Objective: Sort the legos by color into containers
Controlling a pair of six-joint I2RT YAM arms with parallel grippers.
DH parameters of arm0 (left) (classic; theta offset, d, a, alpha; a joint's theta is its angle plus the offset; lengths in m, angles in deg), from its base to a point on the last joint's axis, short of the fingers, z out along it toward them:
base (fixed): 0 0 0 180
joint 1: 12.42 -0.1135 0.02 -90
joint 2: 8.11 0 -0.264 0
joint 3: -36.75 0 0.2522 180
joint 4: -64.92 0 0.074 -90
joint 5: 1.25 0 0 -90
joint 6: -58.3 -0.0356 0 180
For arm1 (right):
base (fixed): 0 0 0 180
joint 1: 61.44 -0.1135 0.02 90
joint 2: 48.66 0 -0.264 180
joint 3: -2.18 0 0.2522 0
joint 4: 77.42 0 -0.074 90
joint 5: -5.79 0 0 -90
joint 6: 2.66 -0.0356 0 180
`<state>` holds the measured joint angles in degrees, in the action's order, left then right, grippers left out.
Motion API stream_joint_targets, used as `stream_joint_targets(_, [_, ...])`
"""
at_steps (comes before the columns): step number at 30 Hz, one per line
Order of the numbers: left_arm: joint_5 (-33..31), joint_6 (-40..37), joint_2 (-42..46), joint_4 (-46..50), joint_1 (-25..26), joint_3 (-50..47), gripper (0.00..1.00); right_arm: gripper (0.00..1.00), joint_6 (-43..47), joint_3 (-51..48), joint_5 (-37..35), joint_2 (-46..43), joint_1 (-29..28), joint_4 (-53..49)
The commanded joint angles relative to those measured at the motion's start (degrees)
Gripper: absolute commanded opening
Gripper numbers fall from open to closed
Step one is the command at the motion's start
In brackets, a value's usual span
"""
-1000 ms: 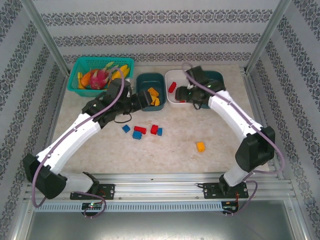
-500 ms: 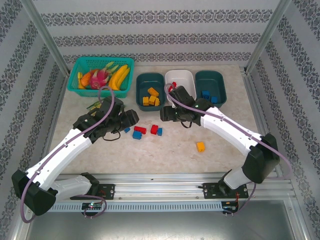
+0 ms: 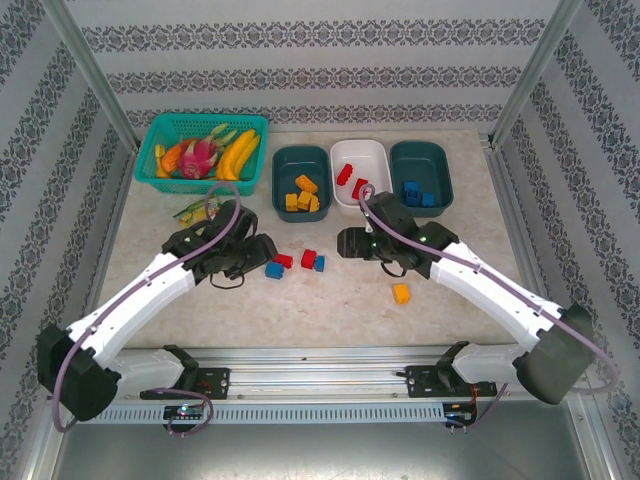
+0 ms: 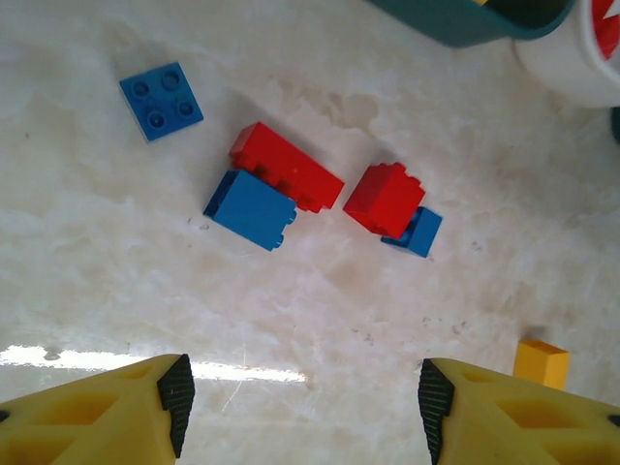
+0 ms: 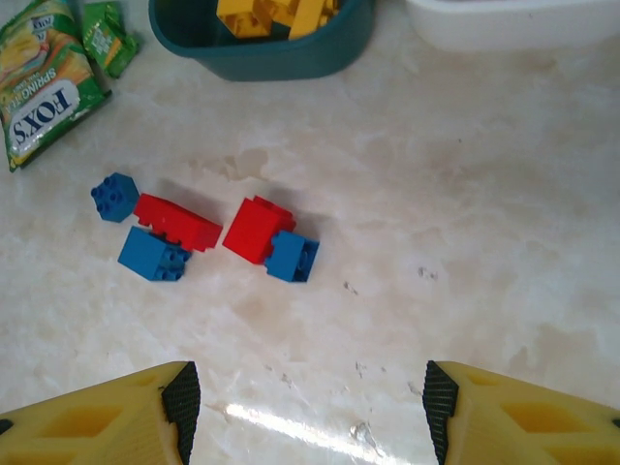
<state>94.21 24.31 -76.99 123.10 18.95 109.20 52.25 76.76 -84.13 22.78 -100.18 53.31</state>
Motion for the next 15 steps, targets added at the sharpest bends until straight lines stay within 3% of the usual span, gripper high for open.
stream_joint_targets(1, [1.09,-0.13,-3.83,0.68,-0.61,0.01,0.65,0.65,-2.9,-2.39,0.62,-2.91,0.24,1.23])
stream_joint_targets(7, [0.92,5.6,-12.45,-4.32,-2.65,0.02,0.63,0.65,-3.66,-3.41,1.69,-3.47,0.27,1.58])
stream_joint_targets(15, [3.11,10.15,-23.09,-12.29,-6.76,1.77,0.69,0.65,-4.07,-4.65,1.59,-4.5,0.25,2.15])
